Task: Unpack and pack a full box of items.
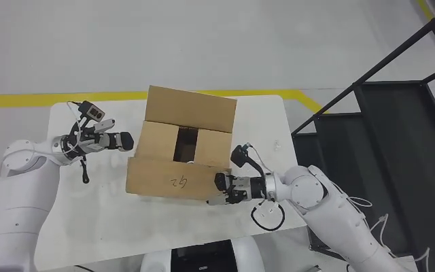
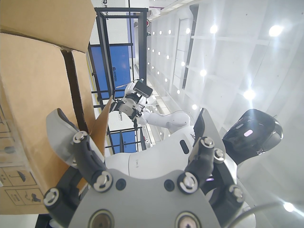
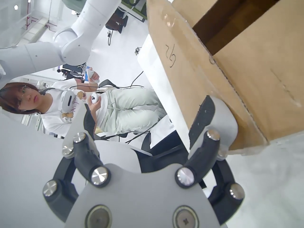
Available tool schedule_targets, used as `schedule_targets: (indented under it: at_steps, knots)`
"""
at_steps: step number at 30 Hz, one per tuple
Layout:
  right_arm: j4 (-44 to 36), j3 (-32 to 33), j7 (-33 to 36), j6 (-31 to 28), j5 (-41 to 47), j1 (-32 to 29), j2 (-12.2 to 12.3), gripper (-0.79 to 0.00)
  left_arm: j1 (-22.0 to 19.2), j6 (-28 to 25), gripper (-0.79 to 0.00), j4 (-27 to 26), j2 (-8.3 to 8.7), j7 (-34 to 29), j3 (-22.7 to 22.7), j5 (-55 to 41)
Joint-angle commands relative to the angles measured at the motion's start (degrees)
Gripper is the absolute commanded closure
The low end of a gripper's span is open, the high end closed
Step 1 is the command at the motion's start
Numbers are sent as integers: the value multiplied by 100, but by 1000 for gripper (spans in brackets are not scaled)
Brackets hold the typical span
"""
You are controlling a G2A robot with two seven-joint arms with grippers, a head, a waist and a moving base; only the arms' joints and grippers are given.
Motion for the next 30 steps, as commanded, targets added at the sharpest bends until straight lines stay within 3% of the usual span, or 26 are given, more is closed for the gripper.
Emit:
schedule_targets:
  at_steps: [1,6,18,24,30]
  knots:
    - [112,-123,-114,89,-117,74,-24,-785,-50,23,-785,16,-3,5,-2,-19]
    - [287,-320,-234,133,-210,195,-63,-785,-474,71,-785,405,-56,-11,128,-33]
    - [53,-156,-226,-43,-248,49,-6,-785,-2067,-333,-785,2461,-436,87,881,73]
    - [-102,-129,-185,-121,-279,-42,21,-785,-2444,-567,-785,3267,-697,343,1285,227]
    - [-131,-123,-162,-150,-311,-72,39,-785,-2720,-1107,-785,3733,-945,588,1570,399]
